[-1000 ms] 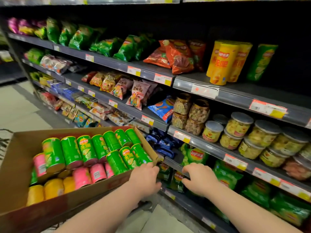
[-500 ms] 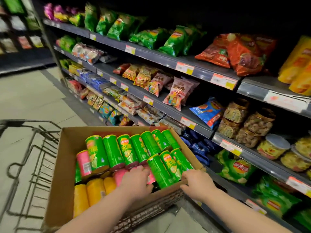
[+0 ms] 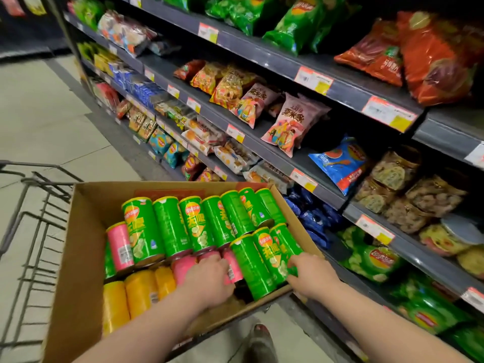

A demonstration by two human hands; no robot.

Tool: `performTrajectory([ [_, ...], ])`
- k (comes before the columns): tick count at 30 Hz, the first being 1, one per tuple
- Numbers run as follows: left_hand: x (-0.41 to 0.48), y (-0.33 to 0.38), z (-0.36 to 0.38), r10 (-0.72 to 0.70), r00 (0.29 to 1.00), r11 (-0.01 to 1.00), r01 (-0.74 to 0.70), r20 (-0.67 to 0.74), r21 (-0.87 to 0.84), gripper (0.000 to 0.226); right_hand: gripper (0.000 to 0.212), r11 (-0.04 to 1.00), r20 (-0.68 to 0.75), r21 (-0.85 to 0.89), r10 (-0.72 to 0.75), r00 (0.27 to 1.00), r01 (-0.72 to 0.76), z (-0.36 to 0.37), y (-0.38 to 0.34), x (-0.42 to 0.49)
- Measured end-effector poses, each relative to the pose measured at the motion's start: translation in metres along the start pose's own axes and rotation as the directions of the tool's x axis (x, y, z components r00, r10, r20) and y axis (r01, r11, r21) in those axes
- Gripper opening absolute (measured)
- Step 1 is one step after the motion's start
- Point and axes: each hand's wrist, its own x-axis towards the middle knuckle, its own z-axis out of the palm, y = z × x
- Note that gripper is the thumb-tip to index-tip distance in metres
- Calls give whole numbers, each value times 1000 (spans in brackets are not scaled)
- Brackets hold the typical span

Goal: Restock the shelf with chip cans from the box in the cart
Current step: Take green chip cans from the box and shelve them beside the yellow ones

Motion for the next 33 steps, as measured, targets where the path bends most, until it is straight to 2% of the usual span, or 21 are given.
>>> performTrajectory([
  [11, 44, 6, 14, -264, 950, 945, 289, 166, -153, 55, 43, 996, 194, 30, -93, 977, 89, -4, 25, 87],
  [16, 63, 22, 26, -330, 912, 875, 392, 243, -284, 60, 59, 989, 261, 114, -122, 958, 95, 10, 29, 117],
  [19, 74, 31, 32, -368, 885, 792, 459, 287, -402, 67, 69, 985, 284, 144, -134, 949, 96, 18, 29, 129],
  [23, 87, 48, 40, -434, 835, 600, 547, 338, -584, 76, 85, 982, 291, 179, -114, 950, 63, 26, 28, 138],
  [28, 96, 67, 56, -546, 758, 369, 600, 356, -710, 89, 82, 984, 300, 161, -123, 946, 77, 26, 25, 144],
  [33, 104, 80, 60, -657, 682, 259, 604, 321, -754, 90, 78, 984, 288, 149, -134, 948, 94, 25, 26, 143],
])
